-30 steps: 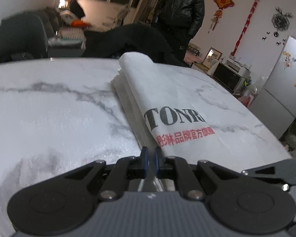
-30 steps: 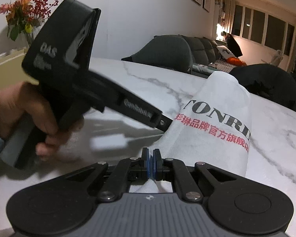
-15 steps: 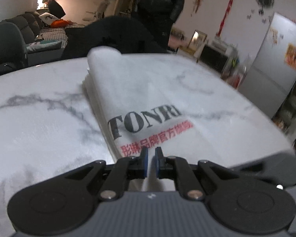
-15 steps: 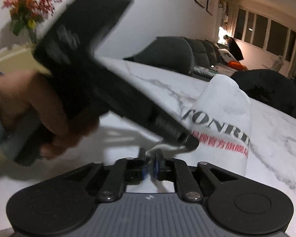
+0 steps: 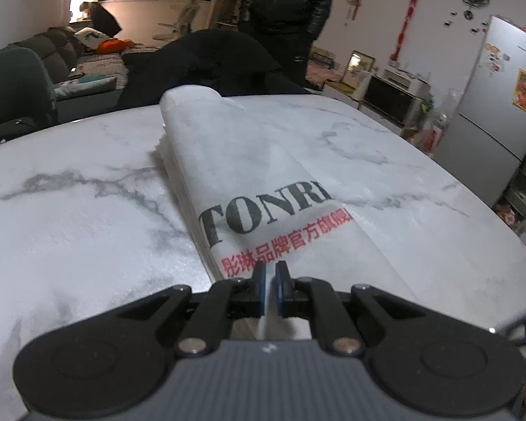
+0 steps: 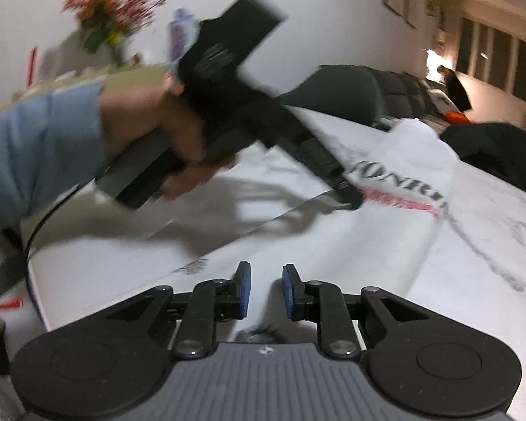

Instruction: Fold shopping bag

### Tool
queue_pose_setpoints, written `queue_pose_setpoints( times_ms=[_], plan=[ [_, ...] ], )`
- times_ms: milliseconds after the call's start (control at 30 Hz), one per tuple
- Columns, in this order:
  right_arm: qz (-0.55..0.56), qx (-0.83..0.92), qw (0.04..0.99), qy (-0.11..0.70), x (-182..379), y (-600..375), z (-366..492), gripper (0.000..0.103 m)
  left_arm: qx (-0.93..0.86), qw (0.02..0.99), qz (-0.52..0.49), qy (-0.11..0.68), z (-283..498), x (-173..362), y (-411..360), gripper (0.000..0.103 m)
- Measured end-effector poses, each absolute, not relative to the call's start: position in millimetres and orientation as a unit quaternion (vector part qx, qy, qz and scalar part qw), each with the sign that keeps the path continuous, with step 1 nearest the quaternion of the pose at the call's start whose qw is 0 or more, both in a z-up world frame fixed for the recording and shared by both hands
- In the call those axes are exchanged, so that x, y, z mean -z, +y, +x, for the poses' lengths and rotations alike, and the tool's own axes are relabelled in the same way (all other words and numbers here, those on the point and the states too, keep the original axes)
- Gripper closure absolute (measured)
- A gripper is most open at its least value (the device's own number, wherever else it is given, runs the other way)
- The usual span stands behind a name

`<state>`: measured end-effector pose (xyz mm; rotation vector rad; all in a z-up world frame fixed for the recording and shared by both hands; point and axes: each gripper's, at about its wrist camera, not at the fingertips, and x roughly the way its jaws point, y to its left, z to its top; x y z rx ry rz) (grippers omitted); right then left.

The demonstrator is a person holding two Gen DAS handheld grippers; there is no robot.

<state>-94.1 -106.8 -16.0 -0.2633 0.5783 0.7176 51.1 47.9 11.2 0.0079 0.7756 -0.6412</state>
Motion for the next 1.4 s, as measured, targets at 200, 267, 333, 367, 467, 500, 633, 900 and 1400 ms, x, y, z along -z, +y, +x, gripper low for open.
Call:
queue_pose_setpoints(
  times_ms=[200,267,333,367,467,500,633,900,1400],
  plan=[
    [-0.125,-0.346,0.888,0.277,17.0,-107.1,-92.6,0.083,0.337,0.873,0.005,0.352,37.4,-21.9,31.8,0.093],
    [-0.123,-0.347,0.888,0.276,17.6,-106.8,-93.2,0.083,0.343,0.869,0.022,0.358,35.4,-16.5,21.8,0.092],
    [-0.12,-0.347,0.888,0.276,17.4,-106.9,-93.3,0.083,0.342,0.866,0.031,0.364,36.4,-7.3,16.5,0.092],
    [-0.119,-0.348,0.887,0.278,16.2,-108.0,-93.0,0.083,0.343,0.867,0.028,0.359,36.1,-5.4,17.3,0.092],
    [-0.113,-0.35,0.884,0.288,10.2,-115.2,-90.8,0.083,0.342,0.868,0.017,0.36,36.1,-4.3,19.7,0.092],
    [-0.108,-0.347,0.886,0.288,6.9,-120.2,-89.6,0.083,0.341,0.868,0.023,0.36,34.6,-4.7,19.0,0.092],
    [-0.094,-0.308,0.904,0.28,-7.3,-144.8,-79.7,0.083,0.338,0.87,0.033,0.358,28.0,-5.0,18.5,0.092],
    [-0.057,-0.231,0.925,0.296,-23.8,-158.4,-27.5,0.069,0.341,0.871,0.015,0.353,21.1,-3.1,24.0,0.088],
    [-0.039,-0.189,0.918,0.346,5.4,-135.2,39.1,0.059,0.352,0.874,-0.001,0.334,18.9,2.9,32.1,0.087]
  ],
)
